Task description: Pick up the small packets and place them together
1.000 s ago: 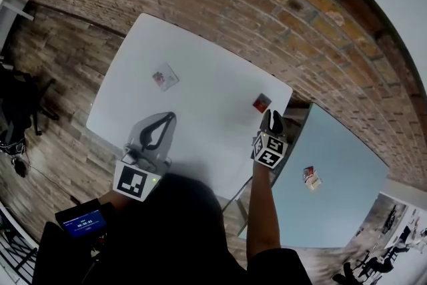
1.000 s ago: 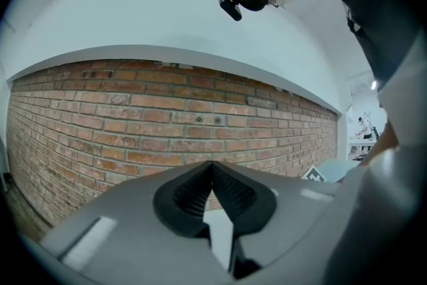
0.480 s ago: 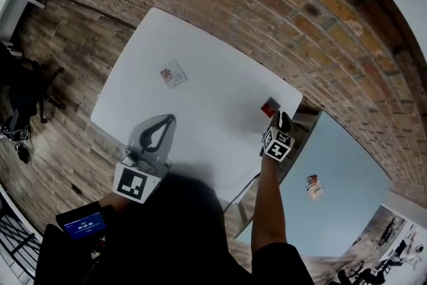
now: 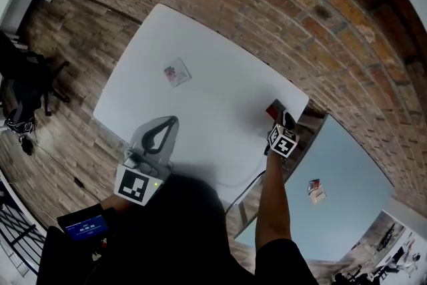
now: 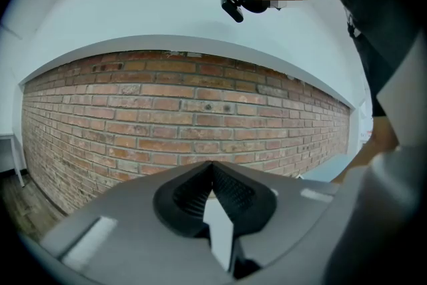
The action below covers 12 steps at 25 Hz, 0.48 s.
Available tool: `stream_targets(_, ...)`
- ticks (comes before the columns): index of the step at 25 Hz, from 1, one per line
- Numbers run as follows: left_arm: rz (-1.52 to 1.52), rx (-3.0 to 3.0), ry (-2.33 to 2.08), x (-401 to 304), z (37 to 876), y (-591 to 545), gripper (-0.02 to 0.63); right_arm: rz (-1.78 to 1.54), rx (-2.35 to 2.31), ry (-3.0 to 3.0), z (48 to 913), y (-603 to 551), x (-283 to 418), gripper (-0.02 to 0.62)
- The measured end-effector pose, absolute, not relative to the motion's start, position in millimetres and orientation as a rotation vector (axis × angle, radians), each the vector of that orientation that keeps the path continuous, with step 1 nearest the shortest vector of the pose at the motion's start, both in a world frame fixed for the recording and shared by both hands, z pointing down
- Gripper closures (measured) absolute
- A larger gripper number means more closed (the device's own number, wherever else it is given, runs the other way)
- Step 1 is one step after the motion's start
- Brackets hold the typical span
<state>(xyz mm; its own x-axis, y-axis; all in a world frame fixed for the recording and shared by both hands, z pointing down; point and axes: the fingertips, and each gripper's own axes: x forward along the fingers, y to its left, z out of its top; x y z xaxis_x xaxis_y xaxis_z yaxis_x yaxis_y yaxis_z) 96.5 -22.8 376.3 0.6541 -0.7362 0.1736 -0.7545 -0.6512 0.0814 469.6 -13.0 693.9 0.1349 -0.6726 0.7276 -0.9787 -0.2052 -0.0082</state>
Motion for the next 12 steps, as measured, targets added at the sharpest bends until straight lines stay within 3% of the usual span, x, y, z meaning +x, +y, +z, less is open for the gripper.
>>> stream_targets(12,0.216,2.714,-1.229,98.3,381.6,-21.9,0.606,0.981,1.957,-1.533,711.8,-14.8,474.5,0.495)
